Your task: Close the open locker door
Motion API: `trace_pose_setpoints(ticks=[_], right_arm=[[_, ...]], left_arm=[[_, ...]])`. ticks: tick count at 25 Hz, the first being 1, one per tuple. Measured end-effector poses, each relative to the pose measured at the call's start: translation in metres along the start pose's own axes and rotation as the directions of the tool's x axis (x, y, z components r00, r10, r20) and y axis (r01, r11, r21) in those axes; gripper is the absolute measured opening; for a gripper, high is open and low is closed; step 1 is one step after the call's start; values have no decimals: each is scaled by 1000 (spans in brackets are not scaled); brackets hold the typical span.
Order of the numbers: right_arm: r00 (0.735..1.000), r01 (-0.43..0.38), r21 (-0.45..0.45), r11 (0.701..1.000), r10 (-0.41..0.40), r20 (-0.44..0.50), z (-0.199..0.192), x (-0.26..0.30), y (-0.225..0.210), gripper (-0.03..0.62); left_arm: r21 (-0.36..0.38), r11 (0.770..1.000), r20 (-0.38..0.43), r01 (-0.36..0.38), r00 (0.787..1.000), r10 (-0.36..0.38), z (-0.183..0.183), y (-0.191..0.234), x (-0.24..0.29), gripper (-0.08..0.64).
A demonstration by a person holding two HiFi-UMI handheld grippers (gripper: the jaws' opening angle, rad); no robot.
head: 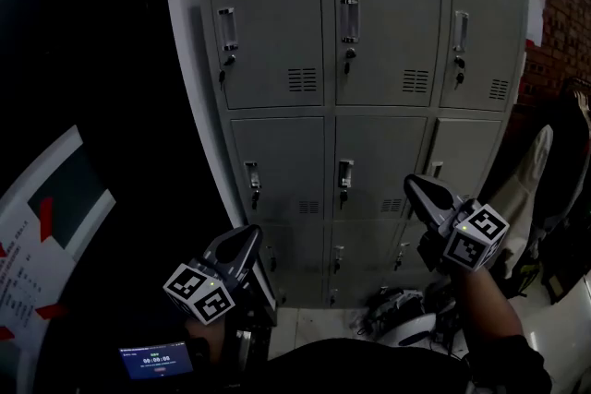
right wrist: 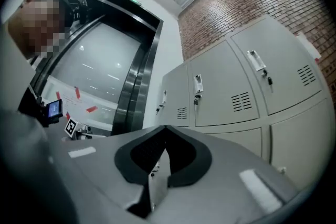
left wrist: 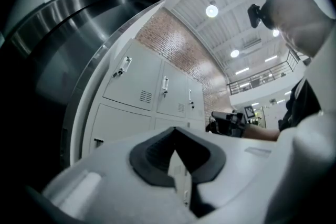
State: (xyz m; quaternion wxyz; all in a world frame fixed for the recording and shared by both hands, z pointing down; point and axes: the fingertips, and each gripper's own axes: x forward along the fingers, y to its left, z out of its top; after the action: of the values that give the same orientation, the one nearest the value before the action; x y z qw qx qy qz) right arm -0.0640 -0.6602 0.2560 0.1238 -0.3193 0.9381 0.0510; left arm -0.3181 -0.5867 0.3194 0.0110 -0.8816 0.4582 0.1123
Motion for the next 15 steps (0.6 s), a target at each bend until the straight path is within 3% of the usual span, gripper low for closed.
trace_pose_setpoints(ticks=[9, 15], right_arm=[[999, -49, 32, 998, 49, -3, 33, -172, 39, 0], [999, -38, 53, 998, 37, 18, 46, -248, 92, 0]], left_arm=[[-37, 999, -67, 0, 998, -3, -28, -175, -33, 0], [0, 1000, -73, 27, 997, -27, -16, -249, -87, 1]])
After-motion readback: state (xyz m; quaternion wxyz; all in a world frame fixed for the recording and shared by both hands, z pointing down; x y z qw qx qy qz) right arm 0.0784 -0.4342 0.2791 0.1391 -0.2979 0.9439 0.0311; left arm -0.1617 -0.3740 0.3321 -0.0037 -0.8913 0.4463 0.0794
